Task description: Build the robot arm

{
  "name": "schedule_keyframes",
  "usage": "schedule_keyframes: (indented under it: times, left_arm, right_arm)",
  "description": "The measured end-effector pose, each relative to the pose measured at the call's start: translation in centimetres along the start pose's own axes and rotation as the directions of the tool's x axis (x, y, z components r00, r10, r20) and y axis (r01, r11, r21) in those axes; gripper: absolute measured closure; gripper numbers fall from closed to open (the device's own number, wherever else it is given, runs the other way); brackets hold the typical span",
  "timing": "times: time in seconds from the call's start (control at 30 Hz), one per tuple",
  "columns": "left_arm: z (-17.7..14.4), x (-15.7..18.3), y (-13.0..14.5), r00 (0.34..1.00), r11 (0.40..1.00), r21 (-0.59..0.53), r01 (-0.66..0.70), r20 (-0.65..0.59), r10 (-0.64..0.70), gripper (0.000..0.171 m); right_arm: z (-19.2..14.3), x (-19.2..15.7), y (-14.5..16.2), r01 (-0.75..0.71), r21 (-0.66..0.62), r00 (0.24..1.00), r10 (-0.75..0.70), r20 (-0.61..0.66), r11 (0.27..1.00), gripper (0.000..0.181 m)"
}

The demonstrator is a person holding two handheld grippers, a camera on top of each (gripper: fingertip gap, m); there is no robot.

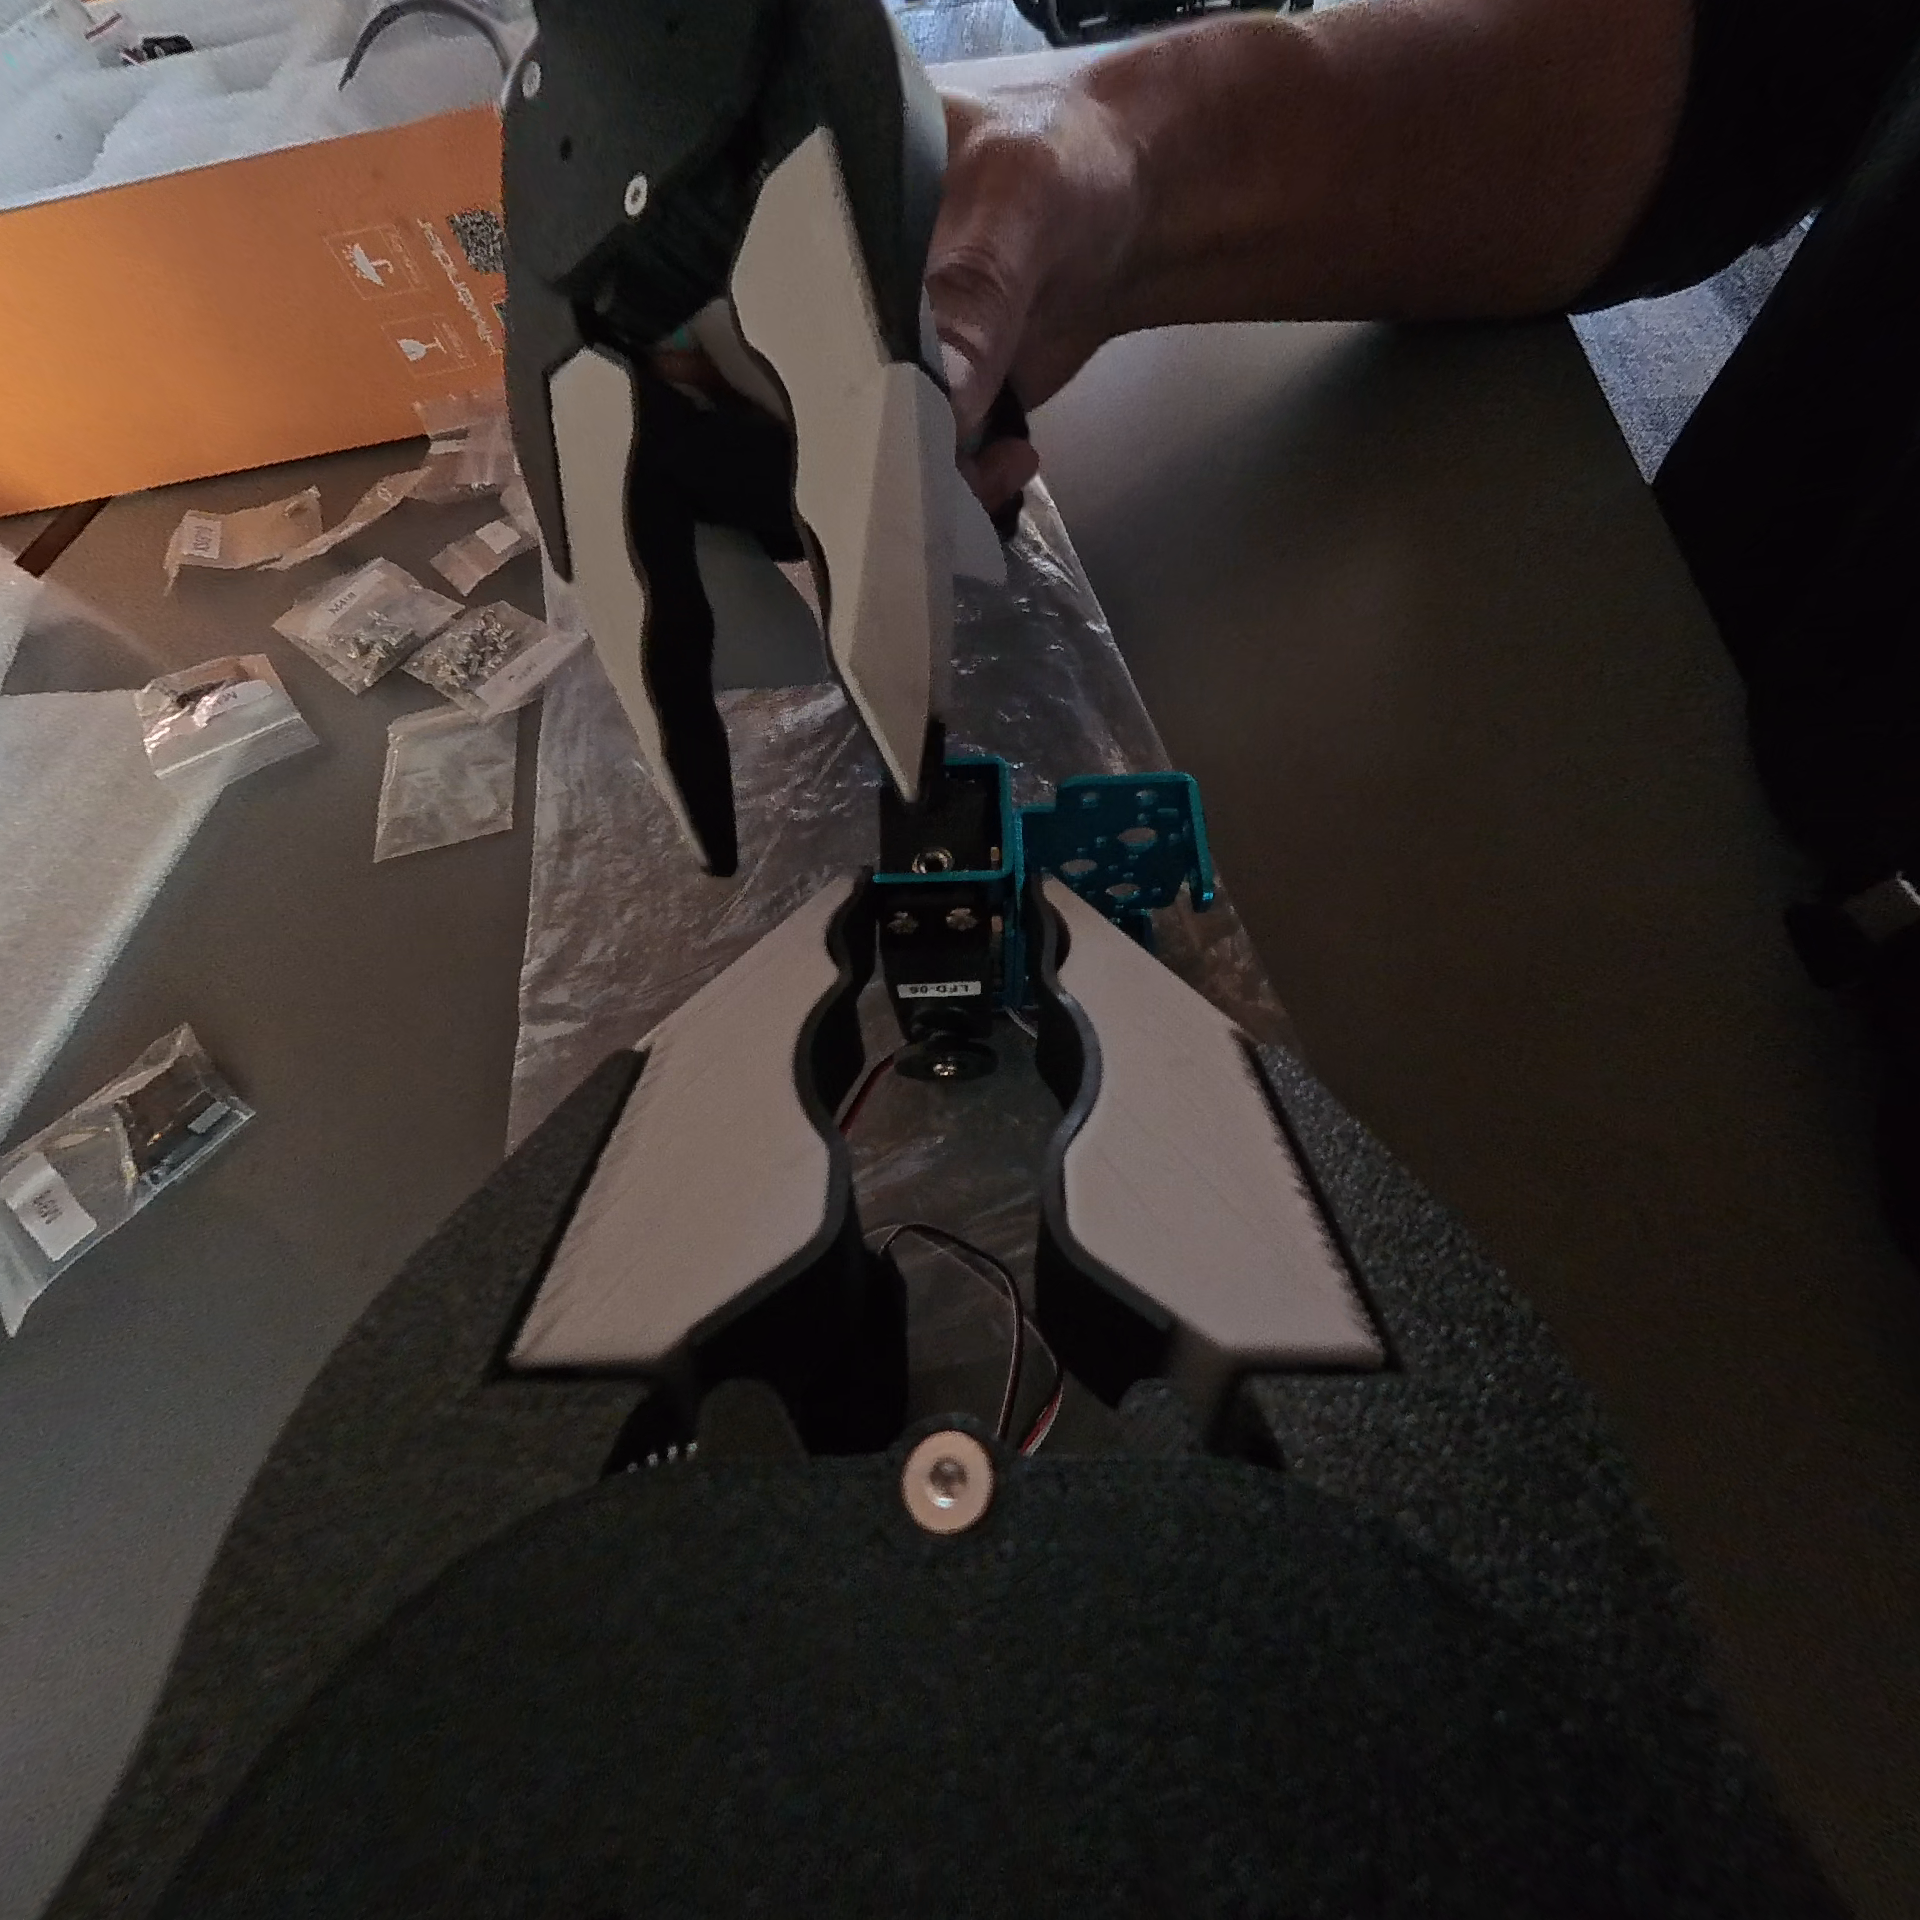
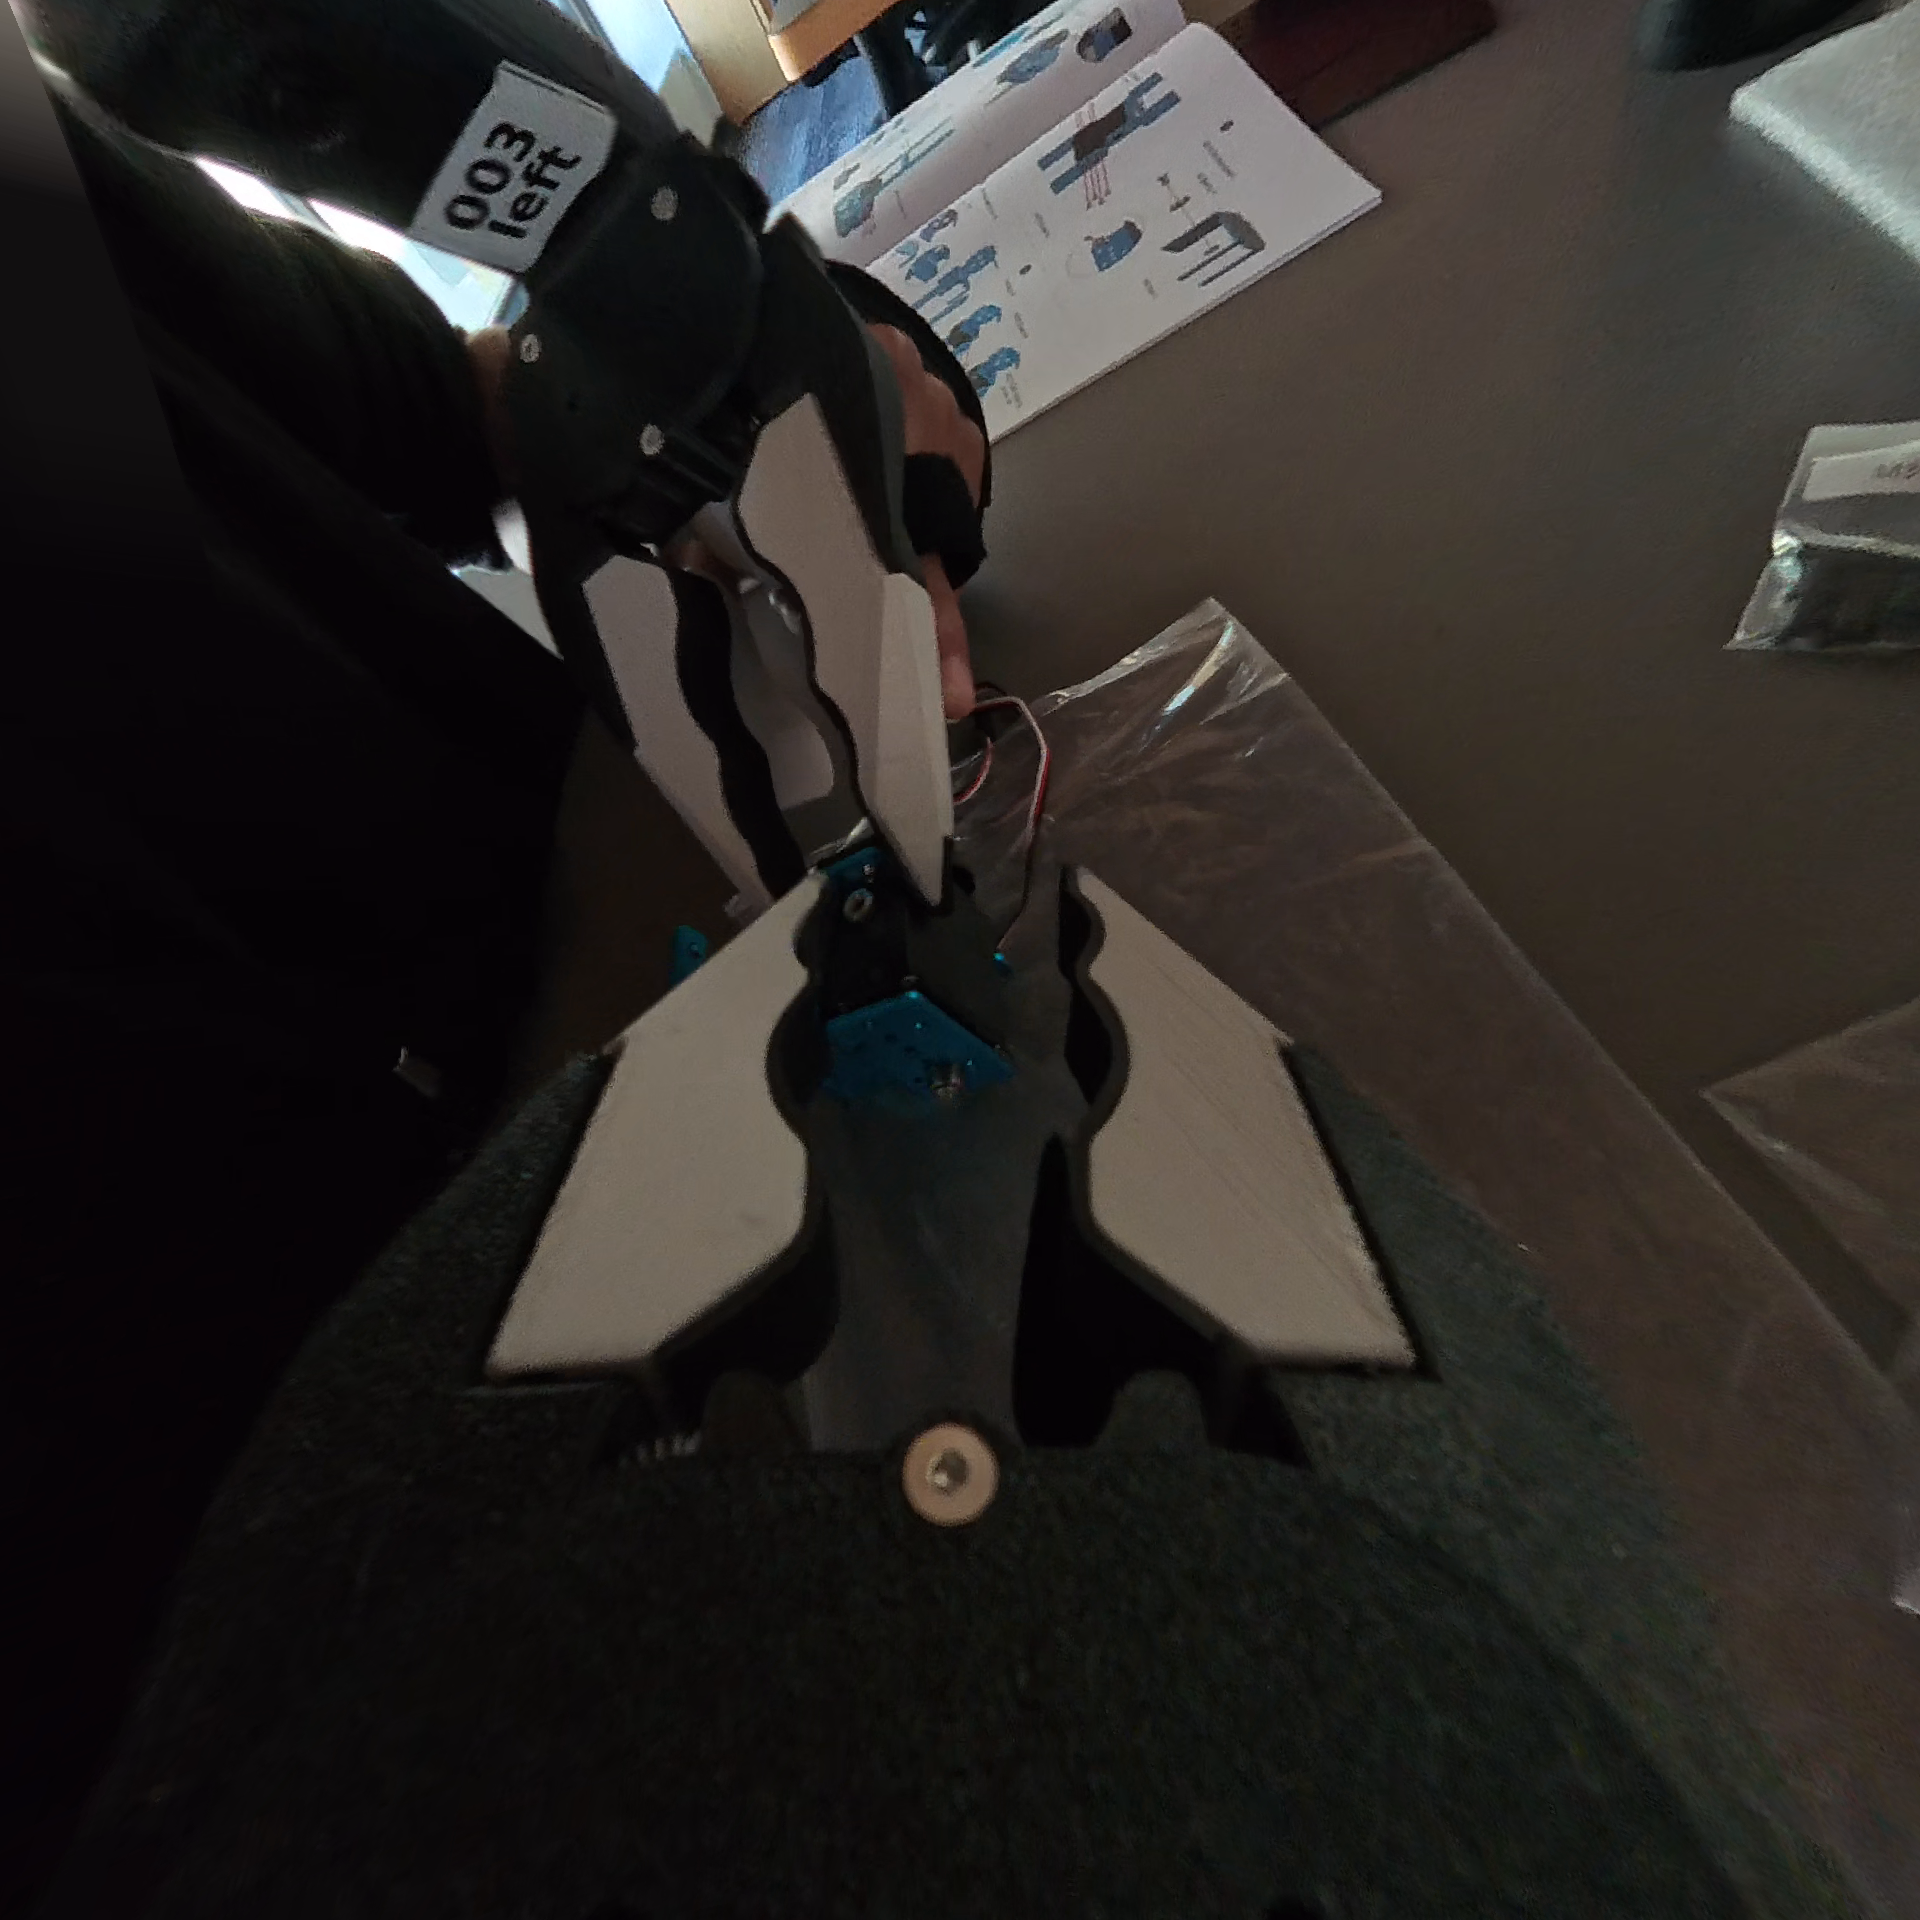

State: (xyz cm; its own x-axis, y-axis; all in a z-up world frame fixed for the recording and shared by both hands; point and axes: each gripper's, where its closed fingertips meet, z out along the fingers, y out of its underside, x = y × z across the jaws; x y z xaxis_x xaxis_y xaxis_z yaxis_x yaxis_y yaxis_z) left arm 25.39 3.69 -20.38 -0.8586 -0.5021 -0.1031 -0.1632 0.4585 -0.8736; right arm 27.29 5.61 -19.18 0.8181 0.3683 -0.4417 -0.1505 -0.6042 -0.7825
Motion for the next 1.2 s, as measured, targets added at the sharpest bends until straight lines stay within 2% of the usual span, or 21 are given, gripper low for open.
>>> schedule_keyframes:
  times: [0.07,0.13,0.27,0.37,0.47,0.63,0.97,1.2]
  left_arm:
    - [0.0,0.0,0.0,1.0,1.0,0.001,0.003,-0.001,-0.003,0.143]
    - [0.0,0.0,0.0,1.0,1.0,0.004,0.009,-0.004,-0.009,0.143]
    - [0.1,0.0,-0.1,1.0,1.0,0.004,0.015,-0.007,-0.015,0.143]
    - [0.1,0.0,-0.1,1.0,1.0,0.004,0.017,-0.005,-0.017,0.143]
    - [0.1,0.0,-0.1,1.0,1.0,0.004,0.02,-0.003,-0.02,0.143]
    - [0.1,0.0,-0.1,1.0,1.0,0.001,0.017,0.006,-0.017,0.144]
    - [0.1,0.0,0.0,1.0,1.0,0.002,0.014,0.007,-0.014,0.143]
    - [0.1,0.0,-0.1,1.0,1.0,0.001,0.013,0.008,-0.013,0.143]
  right_arm:
    - [-0.2,-0.9,0.0,0.067,-0.014,0.998,-0.067,0.011,0.998,0.152]
    - [-0.3,-1.4,-0.1,0.19,-0.045,0.981,-0.192,-0.034,0.981,0.157]
    - [-0.6,-1.6,0.4,0.355,-0.189,0.922,-0.376,-0.092,0.916,0.166]
    - [-0.5,-2.5,0.1,0.406,-0.227,0.905,-0.424,-0.031,0.885,0.169]
    - [0.1,-2.1,0.7,0.458,-0.349,0.872,-0.49,-0.003,0.818,0.169]
    - [0.7,-2.0,1.0,0.475,-0.416,0.863,-0.502,0.05,0.775,0.179]
    - [-0.3,-1.7,1.1,0.449,-0.436,0.87,-0.493,0.014,0.78,0.177]
    - [-0.2,-1.5,1.1,0.455,-0.473,0.857,-0.515,0.003,0.755,0.175]
